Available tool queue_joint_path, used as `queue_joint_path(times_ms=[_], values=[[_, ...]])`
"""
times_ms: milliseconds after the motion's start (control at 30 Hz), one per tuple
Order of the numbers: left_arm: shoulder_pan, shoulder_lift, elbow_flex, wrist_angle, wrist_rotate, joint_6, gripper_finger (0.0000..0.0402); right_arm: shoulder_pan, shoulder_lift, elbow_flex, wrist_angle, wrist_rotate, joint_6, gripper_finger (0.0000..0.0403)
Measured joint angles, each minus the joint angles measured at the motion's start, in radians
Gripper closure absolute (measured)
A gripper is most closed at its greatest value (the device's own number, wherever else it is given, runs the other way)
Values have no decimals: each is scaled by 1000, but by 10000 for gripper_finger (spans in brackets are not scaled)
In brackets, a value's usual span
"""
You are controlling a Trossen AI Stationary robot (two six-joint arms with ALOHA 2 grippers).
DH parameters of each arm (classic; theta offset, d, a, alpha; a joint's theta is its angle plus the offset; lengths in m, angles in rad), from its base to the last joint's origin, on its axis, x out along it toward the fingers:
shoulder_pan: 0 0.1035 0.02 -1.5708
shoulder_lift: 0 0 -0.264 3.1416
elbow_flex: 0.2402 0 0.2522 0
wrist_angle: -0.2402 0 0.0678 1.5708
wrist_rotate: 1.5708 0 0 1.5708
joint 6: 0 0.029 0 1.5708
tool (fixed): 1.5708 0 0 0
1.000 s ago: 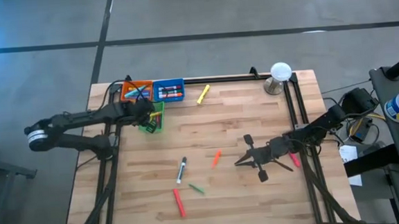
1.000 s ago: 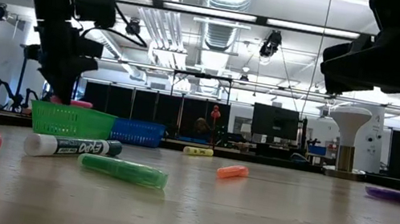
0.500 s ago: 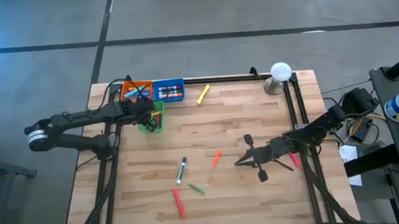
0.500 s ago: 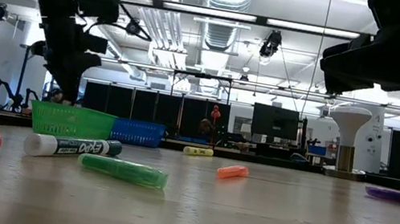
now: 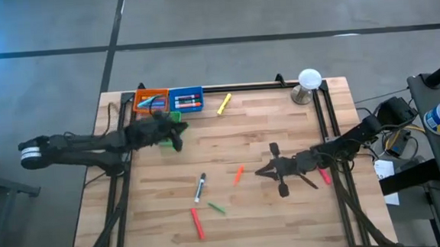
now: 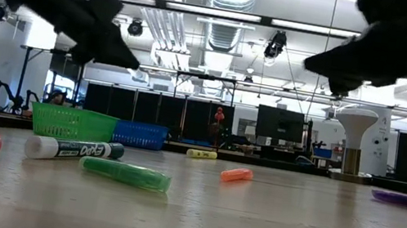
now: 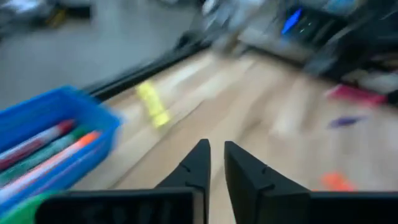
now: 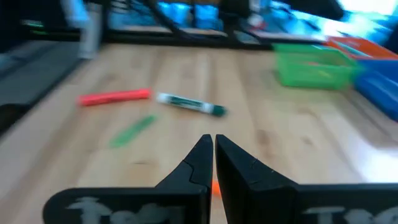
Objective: Pick & Place Markers
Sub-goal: Put the pink highlighter into the orange bin
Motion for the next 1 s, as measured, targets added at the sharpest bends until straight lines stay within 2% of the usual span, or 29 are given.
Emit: queue_joint_path(times_ms=[133,233,300,400,500,633,733,867,1000], values=[[-42,12,-181,402,10,-5,378,-74,1,111,-247,57,71,390],[-43,23,-276,573,10,-5,389,-154,18,209,-463,84,114,390],[-43,24,-317,633,9,-5,394,-212,35,267,-582,90,127,390],[-43,23,-326,620,6,-6,397,-285,51,357,-804,46,187,385],[-43,31,-325,602,9,-5,397,-311,56,458,-1092,14,290,360],[-43,32,-325,602,9,7,397,-274,56,576,-1466,0,462,311],[-43,32,-325,602,10,4,397,-214,55,625,-1697,-51,661,277],[-44,32,-325,593,11,-1,397,-100,55,619,-1854,-120,948,248],[-44,32,-325,593,13,-3,397,13,55,557,-1880,-147,1168,238]])
